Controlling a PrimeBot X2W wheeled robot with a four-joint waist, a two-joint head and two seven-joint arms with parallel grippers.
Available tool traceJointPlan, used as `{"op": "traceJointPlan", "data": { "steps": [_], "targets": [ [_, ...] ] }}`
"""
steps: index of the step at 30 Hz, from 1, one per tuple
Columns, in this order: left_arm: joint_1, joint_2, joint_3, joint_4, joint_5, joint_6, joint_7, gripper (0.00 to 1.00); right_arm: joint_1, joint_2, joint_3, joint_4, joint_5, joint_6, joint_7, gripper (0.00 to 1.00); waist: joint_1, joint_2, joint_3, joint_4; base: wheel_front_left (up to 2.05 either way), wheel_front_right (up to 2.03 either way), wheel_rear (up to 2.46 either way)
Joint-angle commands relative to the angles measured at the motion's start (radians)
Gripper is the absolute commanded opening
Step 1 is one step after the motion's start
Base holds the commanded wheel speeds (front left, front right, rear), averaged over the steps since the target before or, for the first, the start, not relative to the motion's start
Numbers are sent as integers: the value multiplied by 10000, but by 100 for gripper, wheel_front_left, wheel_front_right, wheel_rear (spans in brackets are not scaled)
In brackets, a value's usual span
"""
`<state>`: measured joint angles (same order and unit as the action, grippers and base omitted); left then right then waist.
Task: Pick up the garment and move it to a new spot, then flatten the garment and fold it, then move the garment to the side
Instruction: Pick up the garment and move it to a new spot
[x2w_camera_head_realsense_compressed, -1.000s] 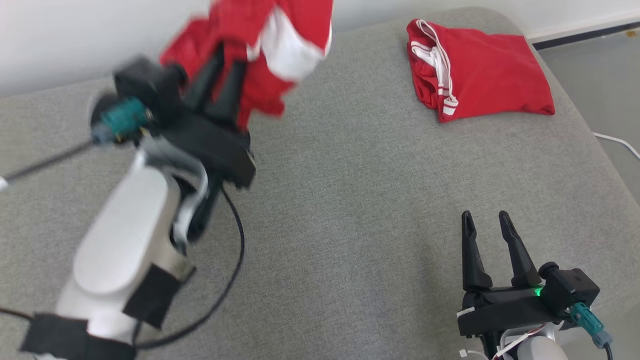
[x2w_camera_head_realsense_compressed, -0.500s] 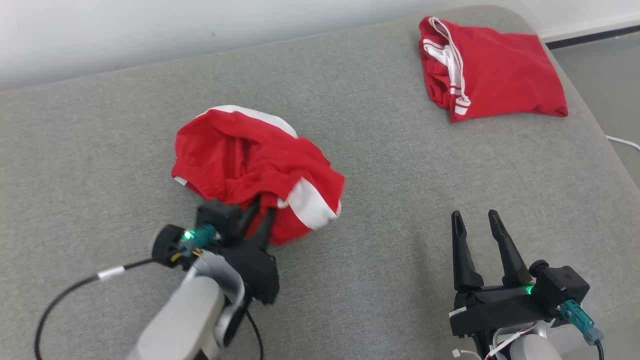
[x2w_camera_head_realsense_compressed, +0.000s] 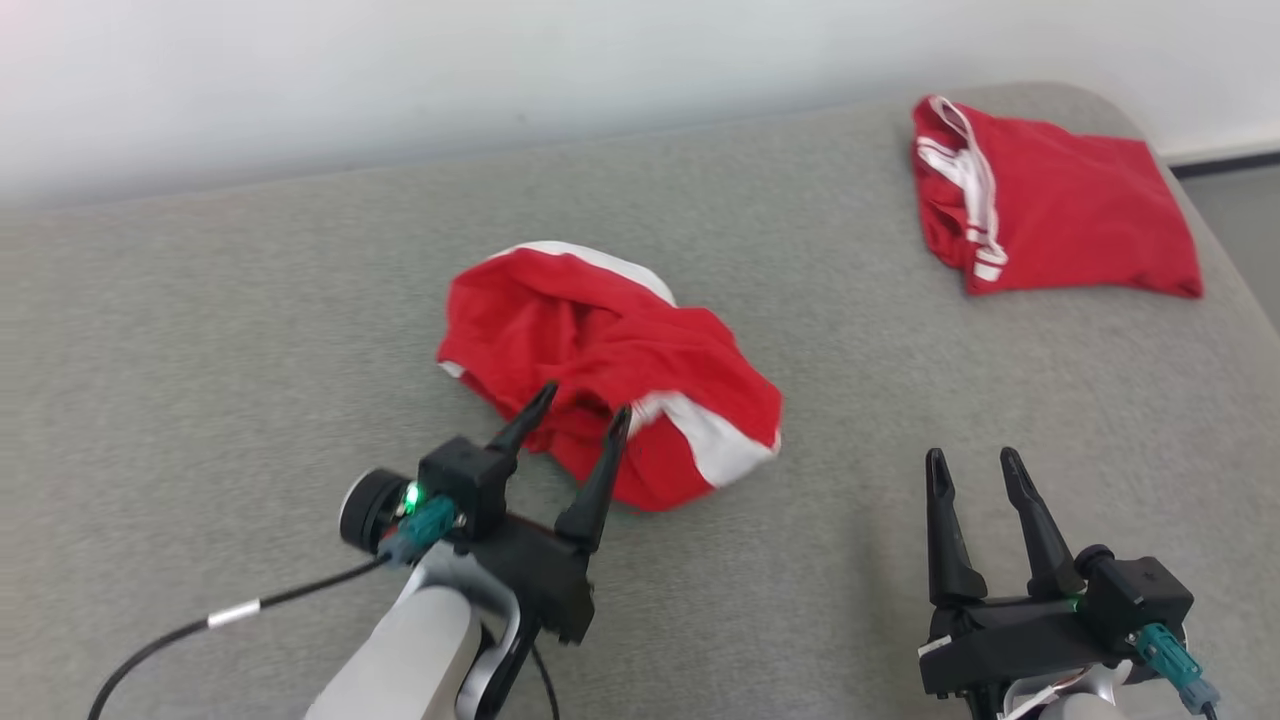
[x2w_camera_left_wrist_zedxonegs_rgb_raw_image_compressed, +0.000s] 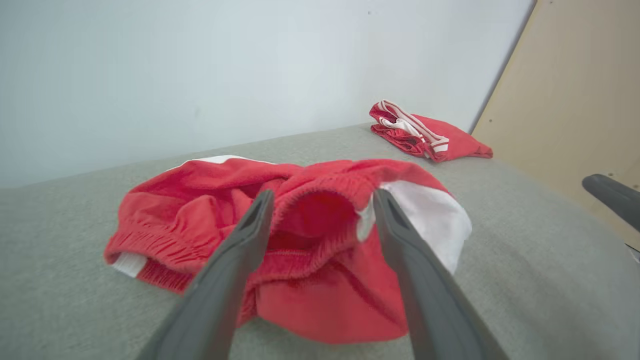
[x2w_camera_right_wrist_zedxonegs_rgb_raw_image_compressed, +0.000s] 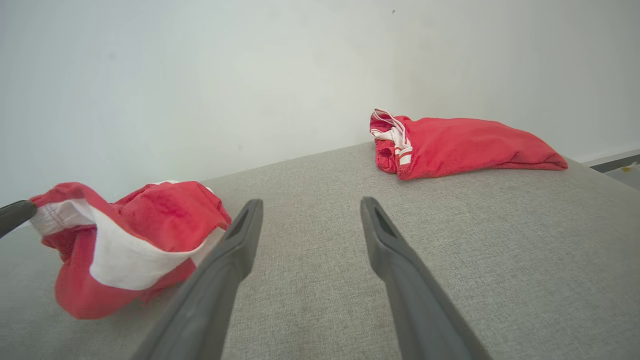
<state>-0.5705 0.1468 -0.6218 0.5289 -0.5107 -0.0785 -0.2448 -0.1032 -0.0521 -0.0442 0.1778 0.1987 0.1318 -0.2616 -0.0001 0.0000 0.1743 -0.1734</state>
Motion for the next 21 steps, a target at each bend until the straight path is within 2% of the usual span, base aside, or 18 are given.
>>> {"op": "traceJointPlan", "data": {
  "steps": [1,6,11,15,21],
  "targets": [
    [424,143,-56,-261,-102,80,99,100,160,35,-70,7,-103,-27,-40,100,1,0,-505,622,0,0,0],
    [1066,478,38,-829,-166,271,82,100,303,36,-200,-27,-189,-27,-40,100,1,0,-765,1090,0,0,0],
    [1806,941,536,-1705,-219,694,-114,100,460,35,-266,3,-239,-27,-41,100,1,0,-1107,1566,0,0,0],
    [2375,1405,1158,-2457,71,1038,-201,100,544,35,-280,3,-261,-27,-41,100,1,0,-1376,1829,0,0,0],
    [3462,1830,2618,-3825,909,1435,-201,100,679,34,-236,4,-227,-27,-41,100,1,0,-1619,1962,0,0,0]
  ]
}}
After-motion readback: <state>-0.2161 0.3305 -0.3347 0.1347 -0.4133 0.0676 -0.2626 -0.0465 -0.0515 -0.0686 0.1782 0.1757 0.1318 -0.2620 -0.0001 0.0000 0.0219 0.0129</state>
